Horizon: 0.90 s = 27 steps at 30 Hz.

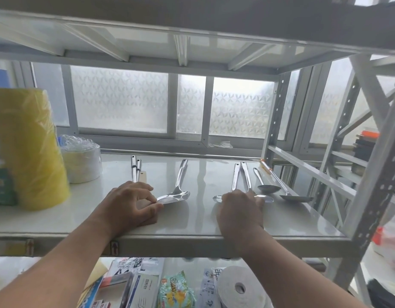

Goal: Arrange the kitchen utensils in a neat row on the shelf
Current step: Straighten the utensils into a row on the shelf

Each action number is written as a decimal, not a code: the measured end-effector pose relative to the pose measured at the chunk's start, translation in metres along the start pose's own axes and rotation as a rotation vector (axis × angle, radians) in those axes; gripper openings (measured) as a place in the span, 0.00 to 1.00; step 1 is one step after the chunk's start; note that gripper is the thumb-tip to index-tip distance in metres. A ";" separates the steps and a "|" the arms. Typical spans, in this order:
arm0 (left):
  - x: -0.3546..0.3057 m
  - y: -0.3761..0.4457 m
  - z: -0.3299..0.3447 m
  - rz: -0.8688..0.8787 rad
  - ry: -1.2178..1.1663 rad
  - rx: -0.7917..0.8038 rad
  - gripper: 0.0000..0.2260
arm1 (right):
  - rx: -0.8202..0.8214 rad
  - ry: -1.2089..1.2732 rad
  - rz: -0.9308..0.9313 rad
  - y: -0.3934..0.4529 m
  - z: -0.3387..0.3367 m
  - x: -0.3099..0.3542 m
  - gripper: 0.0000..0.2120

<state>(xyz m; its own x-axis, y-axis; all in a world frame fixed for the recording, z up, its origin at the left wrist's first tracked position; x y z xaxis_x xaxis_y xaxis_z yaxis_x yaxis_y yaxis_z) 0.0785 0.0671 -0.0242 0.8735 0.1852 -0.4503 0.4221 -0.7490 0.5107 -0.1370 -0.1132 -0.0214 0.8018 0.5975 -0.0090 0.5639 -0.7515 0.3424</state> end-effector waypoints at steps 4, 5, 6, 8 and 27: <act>-0.003 0.000 -0.002 -0.007 -0.013 -0.001 0.17 | -0.033 0.024 -0.058 -0.001 -0.005 0.005 0.14; -0.003 0.000 -0.002 -0.009 -0.012 -0.001 0.17 | -0.046 0.036 -0.073 -0.002 -0.007 0.006 0.14; -0.004 0.000 -0.002 -0.010 -0.012 -0.002 0.18 | -0.054 0.063 -0.085 -0.002 -0.008 0.006 0.13; -0.003 -0.001 -0.003 -0.009 -0.011 -0.005 0.18 | -0.078 0.144 -0.130 -0.002 -0.010 0.007 0.11; -0.002 -0.001 -0.002 0.010 0.020 -0.025 0.17 | -0.126 0.543 -0.361 0.007 -0.005 -0.032 0.15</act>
<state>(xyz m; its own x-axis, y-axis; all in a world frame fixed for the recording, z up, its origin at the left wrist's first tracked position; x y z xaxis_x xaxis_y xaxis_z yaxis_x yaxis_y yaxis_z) 0.0770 0.0688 -0.0222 0.8823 0.1905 -0.4303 0.4188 -0.7350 0.5333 -0.1599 -0.1360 -0.0135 0.3346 0.8865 0.3195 0.7249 -0.4588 0.5138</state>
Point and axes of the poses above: each hand's wrist, its own y-axis towards the middle knuckle, its own z-axis out of the palm, x = y × z, the point moved 10 cm from there along y, towards the middle knuckle, and after that the axes turned 3 degrees about -y, right-handed, at the moved point
